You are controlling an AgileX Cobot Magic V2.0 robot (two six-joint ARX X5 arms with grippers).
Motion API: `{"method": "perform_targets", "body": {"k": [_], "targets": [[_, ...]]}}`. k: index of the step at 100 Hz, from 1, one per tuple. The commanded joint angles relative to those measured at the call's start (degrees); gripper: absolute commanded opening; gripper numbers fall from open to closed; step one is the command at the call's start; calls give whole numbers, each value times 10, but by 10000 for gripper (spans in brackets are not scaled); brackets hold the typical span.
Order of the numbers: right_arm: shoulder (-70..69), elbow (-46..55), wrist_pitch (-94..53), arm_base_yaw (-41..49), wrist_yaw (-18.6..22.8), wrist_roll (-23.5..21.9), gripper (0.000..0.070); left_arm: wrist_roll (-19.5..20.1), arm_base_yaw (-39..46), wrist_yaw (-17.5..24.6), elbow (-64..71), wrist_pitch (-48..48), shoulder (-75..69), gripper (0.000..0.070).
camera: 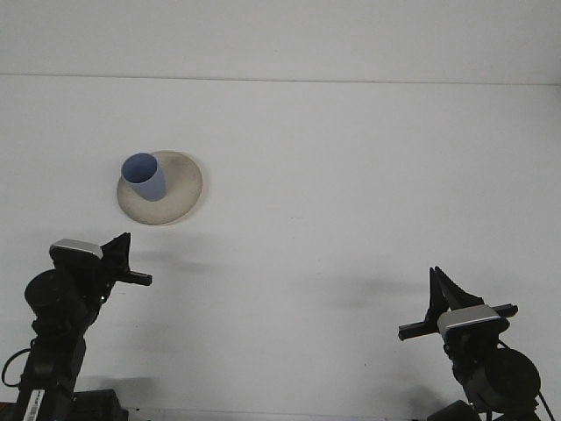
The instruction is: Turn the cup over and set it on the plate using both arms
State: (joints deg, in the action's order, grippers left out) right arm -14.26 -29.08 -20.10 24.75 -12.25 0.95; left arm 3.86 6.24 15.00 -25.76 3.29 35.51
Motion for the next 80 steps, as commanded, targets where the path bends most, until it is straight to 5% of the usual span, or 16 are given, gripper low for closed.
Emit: {"method": "perform_targets", "body": {"k": [1, 34, 80], "targets": [[0, -5, 8, 2, -3, -16, 6, -5, 1, 3, 4, 20, -14, 12], [0, -5, 8, 3, -13, -16, 6, -56, 1, 2, 4, 59, -64, 12], [0, -5, 8, 3, -13, -16, 6, -56, 1, 2, 4, 58, -119, 12]]}}
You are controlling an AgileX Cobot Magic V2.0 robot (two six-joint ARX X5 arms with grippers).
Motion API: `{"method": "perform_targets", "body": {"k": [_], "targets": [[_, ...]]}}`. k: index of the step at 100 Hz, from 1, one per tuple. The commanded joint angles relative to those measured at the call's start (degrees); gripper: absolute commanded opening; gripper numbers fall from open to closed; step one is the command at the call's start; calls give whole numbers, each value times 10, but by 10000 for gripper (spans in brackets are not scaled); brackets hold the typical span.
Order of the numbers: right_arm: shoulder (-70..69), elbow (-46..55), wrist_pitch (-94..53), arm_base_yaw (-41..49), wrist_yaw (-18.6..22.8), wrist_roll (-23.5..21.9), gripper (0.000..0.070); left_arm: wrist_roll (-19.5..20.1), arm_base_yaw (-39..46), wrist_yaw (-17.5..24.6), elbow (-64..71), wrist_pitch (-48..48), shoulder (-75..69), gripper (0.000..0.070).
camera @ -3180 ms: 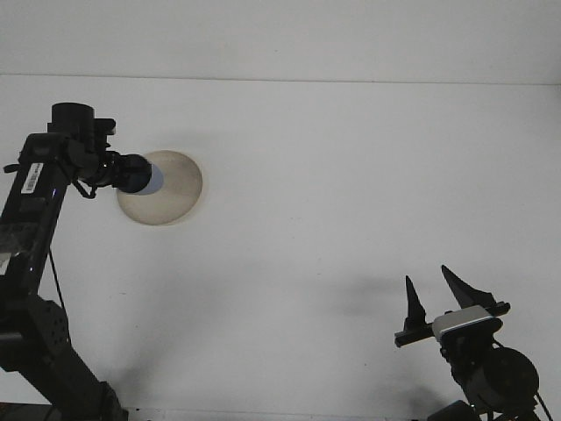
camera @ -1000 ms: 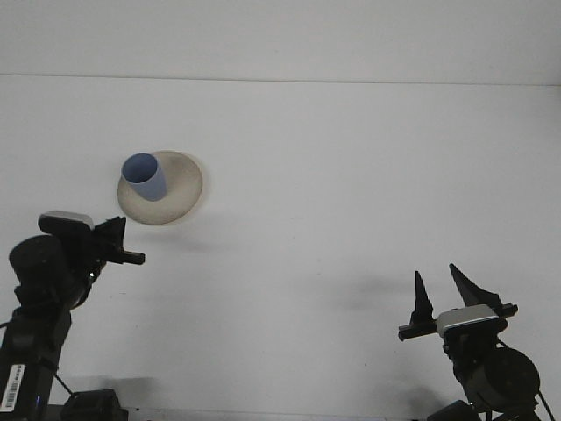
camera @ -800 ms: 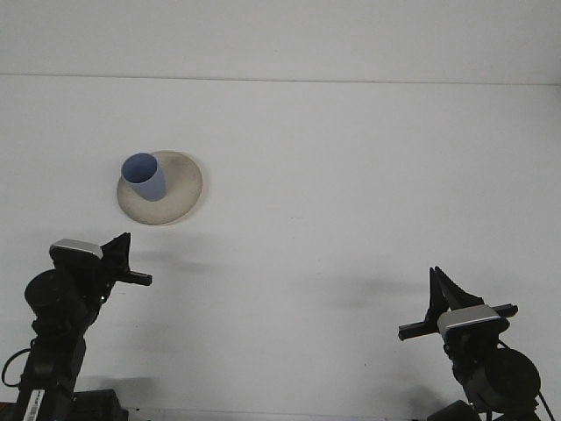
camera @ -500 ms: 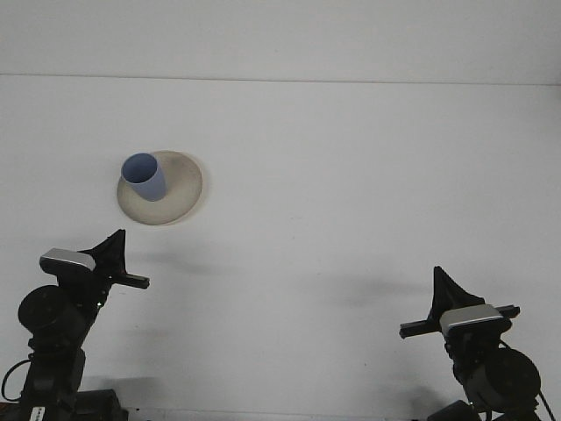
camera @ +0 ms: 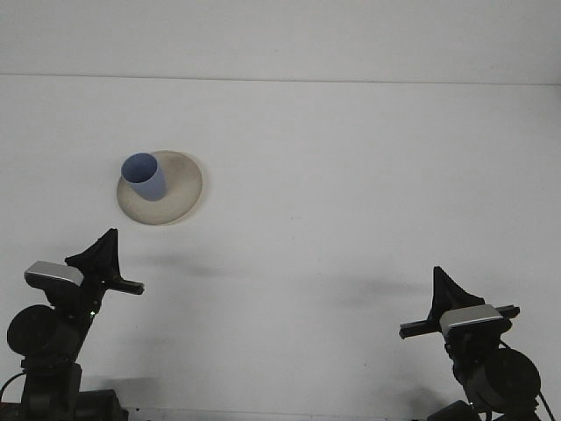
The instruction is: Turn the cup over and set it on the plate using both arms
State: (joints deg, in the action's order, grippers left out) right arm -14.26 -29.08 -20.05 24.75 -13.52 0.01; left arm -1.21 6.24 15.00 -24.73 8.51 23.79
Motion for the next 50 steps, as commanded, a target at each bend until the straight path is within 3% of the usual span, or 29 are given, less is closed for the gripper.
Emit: {"method": "perform_targets", "body": {"k": [1, 32, 50], "targets": [[0, -5, 8, 3, 0, -6, 6, -5, 1, 2, -6, 6, -3, 12], [0, -5, 8, 3, 0, -6, 6, -7, -10, -6, 9, 8, -47, 12], [0, -5, 8, 3, 0, -6, 6, -4, -69, -148, 84, 21, -98, 12]]}}
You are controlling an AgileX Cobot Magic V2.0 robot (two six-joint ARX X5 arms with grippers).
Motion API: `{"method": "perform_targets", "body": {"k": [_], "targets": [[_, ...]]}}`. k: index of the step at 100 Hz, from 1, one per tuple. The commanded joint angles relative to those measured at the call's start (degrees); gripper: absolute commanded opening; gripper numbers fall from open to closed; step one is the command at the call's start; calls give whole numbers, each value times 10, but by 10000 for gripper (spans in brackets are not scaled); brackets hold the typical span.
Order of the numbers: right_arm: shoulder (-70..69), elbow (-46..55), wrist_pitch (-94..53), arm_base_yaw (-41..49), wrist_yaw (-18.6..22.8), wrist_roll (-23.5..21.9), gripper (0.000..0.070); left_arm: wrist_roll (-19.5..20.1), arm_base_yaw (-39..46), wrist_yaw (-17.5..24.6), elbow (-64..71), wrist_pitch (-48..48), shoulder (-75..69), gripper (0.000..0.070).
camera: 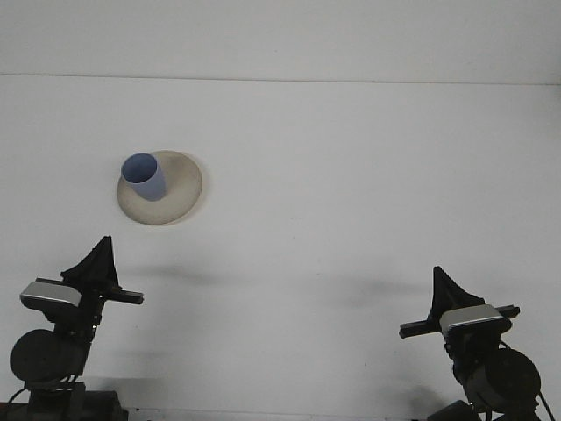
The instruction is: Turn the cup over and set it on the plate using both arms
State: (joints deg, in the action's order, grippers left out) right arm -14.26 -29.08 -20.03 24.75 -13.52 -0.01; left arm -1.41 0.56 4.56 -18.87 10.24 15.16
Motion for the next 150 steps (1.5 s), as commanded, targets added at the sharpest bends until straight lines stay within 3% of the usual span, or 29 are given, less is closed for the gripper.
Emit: {"method": "perform_targets", "body": {"k": [1, 49, 139, 150], "targets": [[0, -5, 7, 3, 0, -6, 6, -2, -14, -47, 30, 3, -16, 12], [0, -5, 8, 3, 0, -6, 6, -13, -22, -67, 182, 10, -150, 12], [0, -5, 7, 3, -1, -5, 6, -14, -24, -67, 181, 1, -150, 12], [0, -5, 8, -7, -2, 14, 6, -14, -24, -67, 181, 1, -150, 12]]}}
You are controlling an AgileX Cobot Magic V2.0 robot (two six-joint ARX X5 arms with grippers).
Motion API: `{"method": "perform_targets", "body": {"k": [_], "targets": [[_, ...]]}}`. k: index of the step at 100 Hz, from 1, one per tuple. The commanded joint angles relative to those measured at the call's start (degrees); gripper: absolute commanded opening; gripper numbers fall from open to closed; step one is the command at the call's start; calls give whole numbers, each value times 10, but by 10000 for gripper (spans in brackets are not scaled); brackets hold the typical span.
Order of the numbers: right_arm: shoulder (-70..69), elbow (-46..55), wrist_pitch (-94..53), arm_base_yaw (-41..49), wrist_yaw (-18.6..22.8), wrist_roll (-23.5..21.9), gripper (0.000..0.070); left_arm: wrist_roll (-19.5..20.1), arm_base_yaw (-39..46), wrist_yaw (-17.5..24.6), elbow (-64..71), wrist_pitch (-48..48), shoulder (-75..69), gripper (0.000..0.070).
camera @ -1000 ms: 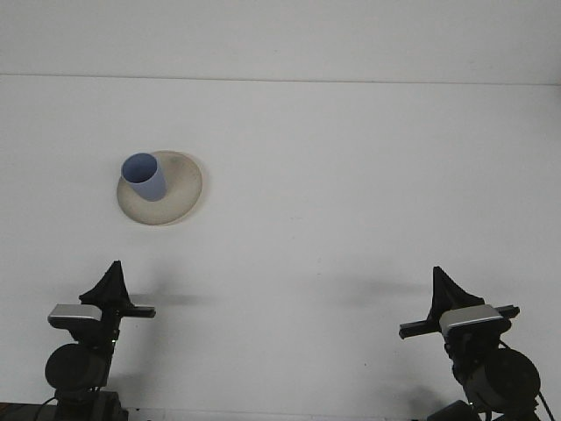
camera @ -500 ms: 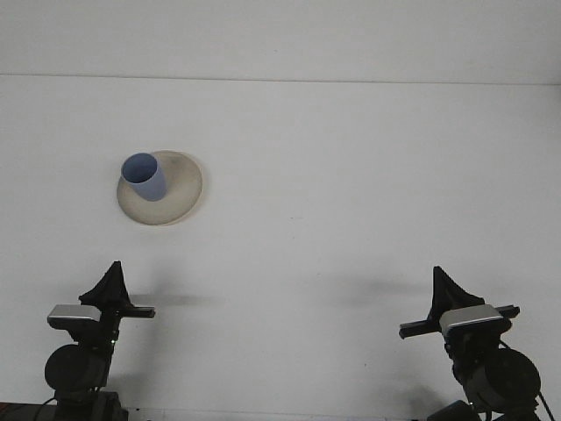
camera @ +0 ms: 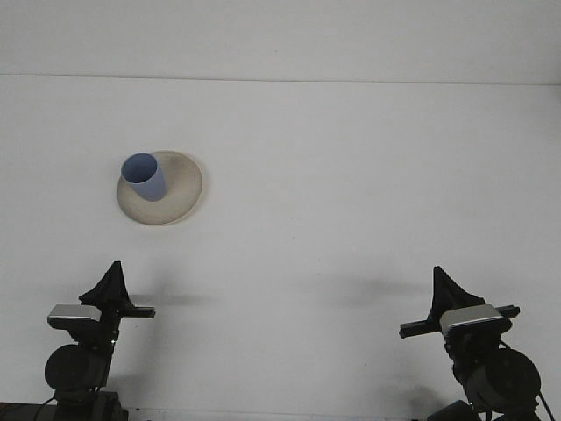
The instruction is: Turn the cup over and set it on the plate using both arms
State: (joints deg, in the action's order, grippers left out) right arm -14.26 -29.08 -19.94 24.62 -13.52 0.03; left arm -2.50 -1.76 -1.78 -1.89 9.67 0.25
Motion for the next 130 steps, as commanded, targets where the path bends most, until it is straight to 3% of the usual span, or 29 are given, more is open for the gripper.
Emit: {"method": "perform_targets", "body": {"k": [1, 13, 30, 38, 67, 82, 130], "targets": [[0, -4, 7, -9, -2, 18, 6, -3, -1, -4, 11, 7, -1, 12], [9, 24, 48, -69, 8, 34, 6, -3, -1, -4, 11, 7, -1, 12], [63, 123, 108, -176, 109, 66, 6, -3, -1, -4, 11, 7, -1, 12], [100, 170, 110, -206, 134, 81, 6, -3, -1, -4, 11, 7, -1, 12], [142, 285, 170, -236, 133, 122, 6, -3, -1, -4, 11, 7, 0, 12], [142, 283, 179, -239, 135, 142, 6, -3, -1, -4, 11, 7, 0, 12], [142, 283, 240, -238, 135, 139, 6, -3, -1, -4, 11, 7, 0, 12]]}}
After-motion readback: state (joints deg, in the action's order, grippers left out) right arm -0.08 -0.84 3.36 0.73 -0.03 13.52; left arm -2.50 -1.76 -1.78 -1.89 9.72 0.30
